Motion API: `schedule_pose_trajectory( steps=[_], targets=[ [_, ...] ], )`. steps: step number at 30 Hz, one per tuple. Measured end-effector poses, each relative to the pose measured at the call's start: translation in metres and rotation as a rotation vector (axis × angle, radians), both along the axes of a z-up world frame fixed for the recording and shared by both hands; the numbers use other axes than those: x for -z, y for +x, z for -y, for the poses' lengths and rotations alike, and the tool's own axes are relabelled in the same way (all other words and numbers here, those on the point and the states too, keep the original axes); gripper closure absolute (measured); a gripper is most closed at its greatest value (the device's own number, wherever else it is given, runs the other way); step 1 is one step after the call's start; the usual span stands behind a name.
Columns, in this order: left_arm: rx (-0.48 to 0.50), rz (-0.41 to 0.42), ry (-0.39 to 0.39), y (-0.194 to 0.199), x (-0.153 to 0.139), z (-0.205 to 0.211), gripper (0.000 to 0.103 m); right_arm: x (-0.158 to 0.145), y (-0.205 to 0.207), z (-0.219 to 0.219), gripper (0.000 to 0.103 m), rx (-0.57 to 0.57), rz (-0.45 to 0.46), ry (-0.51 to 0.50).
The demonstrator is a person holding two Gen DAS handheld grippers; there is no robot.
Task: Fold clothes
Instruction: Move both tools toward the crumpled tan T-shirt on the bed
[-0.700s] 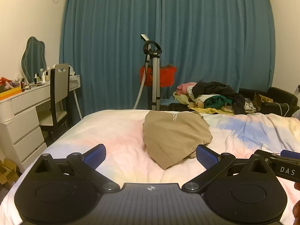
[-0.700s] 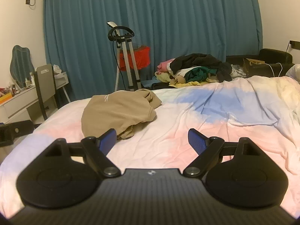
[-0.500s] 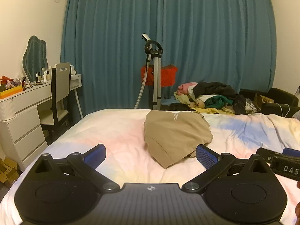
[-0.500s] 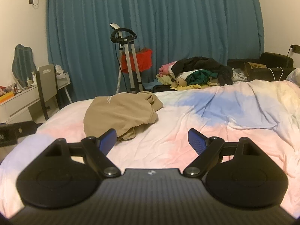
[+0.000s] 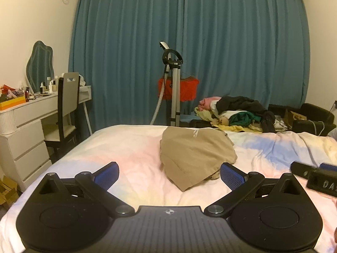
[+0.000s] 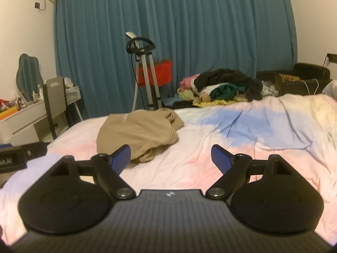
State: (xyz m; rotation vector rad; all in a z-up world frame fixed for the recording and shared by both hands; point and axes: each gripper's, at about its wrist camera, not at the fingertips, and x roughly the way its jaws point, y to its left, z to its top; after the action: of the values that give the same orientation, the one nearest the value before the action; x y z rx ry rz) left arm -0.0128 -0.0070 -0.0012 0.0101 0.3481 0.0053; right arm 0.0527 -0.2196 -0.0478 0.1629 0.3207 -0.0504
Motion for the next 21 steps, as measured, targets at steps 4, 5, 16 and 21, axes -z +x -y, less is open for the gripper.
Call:
schedule_pose_trajectory(
  steps=[4,5,16,21],
  targets=[
    [-0.024,0.017,0.025,-0.001,0.002,0.002,0.000,-0.002,-0.006,0.000,0.018,0.027,0.053,-0.029],
    [-0.027,0.017,0.025,-0.001,0.003,0.002,0.000,-0.001,-0.008,0.000,0.018,0.032,0.067,-0.035],
    [-0.059,0.009,0.066,-0.001,0.013,0.011,0.000,-0.001,-0.010,0.012,0.000,-0.040,0.090,-0.024],
    [-0.033,-0.021,0.045,0.010,0.017,0.014,0.000,-0.001,-0.007,0.020,0.000,-0.046,0.059,0.019]
  ],
)
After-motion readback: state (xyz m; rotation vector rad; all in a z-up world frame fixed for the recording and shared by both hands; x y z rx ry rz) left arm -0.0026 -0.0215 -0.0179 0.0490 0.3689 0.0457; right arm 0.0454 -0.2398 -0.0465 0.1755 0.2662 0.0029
